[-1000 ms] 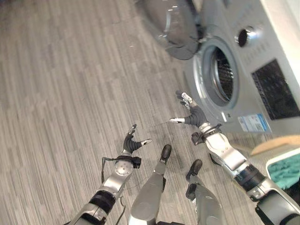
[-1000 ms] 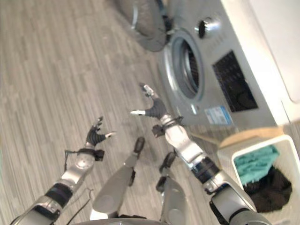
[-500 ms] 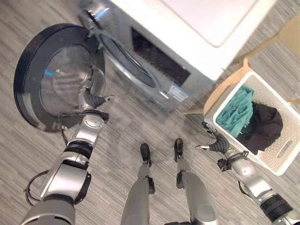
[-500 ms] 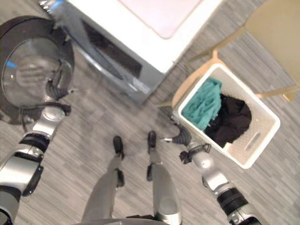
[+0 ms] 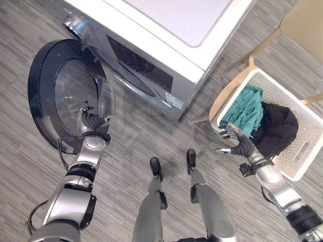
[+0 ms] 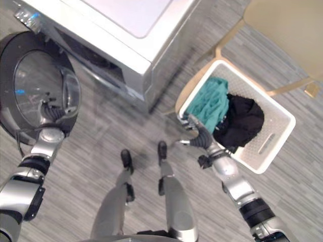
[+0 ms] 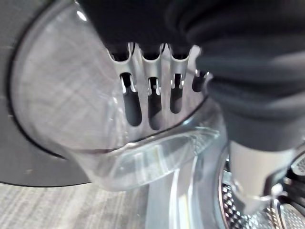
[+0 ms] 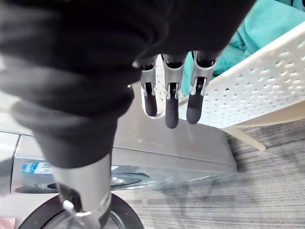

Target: Grab the laundry basket,head to the washer,open it,put in the laundry and shut it.

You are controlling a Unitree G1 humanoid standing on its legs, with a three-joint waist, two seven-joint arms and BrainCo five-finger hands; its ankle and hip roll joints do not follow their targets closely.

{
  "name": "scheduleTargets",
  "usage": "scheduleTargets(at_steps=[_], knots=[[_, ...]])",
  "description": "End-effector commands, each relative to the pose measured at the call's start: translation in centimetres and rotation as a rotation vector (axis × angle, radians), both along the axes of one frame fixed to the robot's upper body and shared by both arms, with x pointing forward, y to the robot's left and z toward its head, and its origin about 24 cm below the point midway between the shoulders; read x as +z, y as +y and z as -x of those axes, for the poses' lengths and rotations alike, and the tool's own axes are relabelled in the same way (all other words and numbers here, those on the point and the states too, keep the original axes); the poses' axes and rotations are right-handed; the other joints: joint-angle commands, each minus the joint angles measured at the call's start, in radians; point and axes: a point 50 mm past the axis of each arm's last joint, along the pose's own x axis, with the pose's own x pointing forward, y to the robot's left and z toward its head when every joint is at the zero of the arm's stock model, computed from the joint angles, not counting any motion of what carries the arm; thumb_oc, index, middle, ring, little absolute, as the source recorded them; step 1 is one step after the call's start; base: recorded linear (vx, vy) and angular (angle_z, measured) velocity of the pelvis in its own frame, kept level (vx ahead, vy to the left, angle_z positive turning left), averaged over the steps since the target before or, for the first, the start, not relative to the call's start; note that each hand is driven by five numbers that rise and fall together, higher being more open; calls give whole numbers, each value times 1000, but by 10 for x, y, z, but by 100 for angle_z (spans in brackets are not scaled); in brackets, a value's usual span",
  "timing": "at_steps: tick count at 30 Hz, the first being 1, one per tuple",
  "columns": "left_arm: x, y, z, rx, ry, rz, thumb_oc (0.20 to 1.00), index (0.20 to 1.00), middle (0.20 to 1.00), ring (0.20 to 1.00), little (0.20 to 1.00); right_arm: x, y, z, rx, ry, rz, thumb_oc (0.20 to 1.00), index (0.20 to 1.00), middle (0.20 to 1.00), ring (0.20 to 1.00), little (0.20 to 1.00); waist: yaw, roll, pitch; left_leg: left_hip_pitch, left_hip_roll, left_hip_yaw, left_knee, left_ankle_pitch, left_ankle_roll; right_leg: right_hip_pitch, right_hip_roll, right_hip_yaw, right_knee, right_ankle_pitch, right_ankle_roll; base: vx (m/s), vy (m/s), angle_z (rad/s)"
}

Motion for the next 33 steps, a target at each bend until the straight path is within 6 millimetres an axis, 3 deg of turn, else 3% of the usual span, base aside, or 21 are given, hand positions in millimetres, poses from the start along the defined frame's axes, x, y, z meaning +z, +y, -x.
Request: scheduleTargets(at_steps=[1, 6, 10, 13, 14, 15, 19, 24, 26, 29, 30, 31, 32, 33], knots=[[-13, 49, 34, 185, 87, -69, 1000, 1000, 1000, 1000, 1000, 14, 2, 5, 10, -87, -65, 1000, 1000, 1000, 1000, 1000, 44, -65, -34, 29, -66, -39, 111, -150, 9, 18, -98, -46, 56, -77, 80, -23, -23, 24], [-58, -16, 41, -24, 98, 19, 1000, 1000, 1000, 1000, 1000, -2, -6, 12, -76, -41, -52, 1000, 1000, 1000, 1000, 1000, 74, -37, -98, 111, -80, -75, 72, -154, 15, 108, -117, -83, 50, -99, 83, 74, -16, 37], [-104, -59, 72, -138, 182, 173, 1000, 1000, 1000, 1000, 1000, -19, -15, 20, -150, 18, -31, 1000, 1000, 1000, 1000, 1000, 87, -8, -174, 204, -94, -93, 35, -158, 23, 193, -126, -105, 44, -117, 88, 118, 21, 42], [-122, -74, 88, -185, 242, 243, 1000, 1000, 1000, 1000, 1000, -26, -18, 21, -180, 42, -19, 1000, 1000, 1000, 1000, 1000, 93, 4, -207, 242, -101, -99, 24, -157, 28, 226, -127, -110, 42, -122, 88, 91, 25, 9], [-139, -85, 107, -231, 312, 287, 1000, 1000, 1000, 1000, 1000, -29, -23, 24, -213, 50, -11, 1000, 1000, 1000, 1000, 1000, 96, 15, -236, 279, -105, -101, 16, -162, 31, 260, -127, -113, 41, -133, 88, 102, 27, 9], [-139, -85, 107, -232, 314, 287, 1000, 1000, 1000, 1000, 1000, -30, -23, 24, -214, 51, -10, 1000, 1000, 1000, 1000, 1000, 96, 16, -235, 283, -105, -101, 15, -162, 31, 263, -127, -113, 40, -133, 88, 109, 31, 8], [-171, -103, 147, -287, 469, 381, 1000, 1000, 1000, 1000, 1000, -36, -33, 36, -284, 59, 16, 1000, 1000, 1000, 1000, 1000, 91, 35, -287, 362, -109, -72, 12, -198, 44, 310, -123, -88, 49, -153, 92, 97, 38, -4], [-185, -104, 171, -263, 550, 416, 1000, 1000, 1000, 1000, 1000, -33, -32, 40, -297, 26, 55, 1000, 1000, 1000, 1000, 1000, 68, 33, -260, 417, -86, 28, 50, -245, 63, 276, -104, -26, 163, -185, 95, -12, 28, -59], [-190, -98, 180, -230, 577, 417, 1000, 1000, 1000, 1000, 1000, -27, -26, 37, -275, 1, 47, 1000, 1000, 1000, 1000, 1000, 57, 28, -248, 453, -74, 92, 48, -261, 63, 255, -103, -52, 203, -188, 96, -2, -16, -113], [-196, -88, 191, -164, 613, 415, 1000, 1000, 1000, 1000, 1000, -21, -20, 35, -258, -30, 39, 1000, 1000, 1000, 1000, 1000, 47, 22, -245, 478, -59, 173, 50, -274, 56, 215, -134, -195, 246, -181, 83, 16, -69, -194], [-196, -88, 191, -164, 613, 415, 1000, 1000, 1000, 1000, 1000, -21, -20, 35, -258, -30, 39, 1000, 1000, 1000, 1000, 1000, 47, 22, -246, 478, -59, 173, 50, -274, 56, 214, -135, -195, 247, -182, 83, 134, -97, -152], [-199, -83, 195, -134, 631, 414, 1000, 1000, 1000, 1000, 1000, -18, -20, 35, -259, -54, 61, 1000, 1000, 1000, 1000, 1000, 32, 33, -250, 501, -45, 190, 47, -297, 51, 189, -141, -237, 289, -206, 91, 119, -65, -77], [-199, -83, 195, -134, 631, 414, 1000, 1000, 1000, 1000, 1000, -18, -20, 35, -259, -54, 62, 1000, 1000, 1000, 1000, 1000, 32, 33, -250, 500, -45, 190, 47, -298, 51, 188, -142, -237, 291, -207, 91, 204, -210, -51], [-201, -79, 198, -115, 651, 399, 1000, 1000, 1000, 1000, 1000, -13, -24, 38, -269, -82, 82, 1000, 1000, 1000, 1000, 1000, 6, 28, -254, 492, -35, 197, 80, -308, 40, 203, -116, -205, 245, -224, 81, 137, -200, -44]])
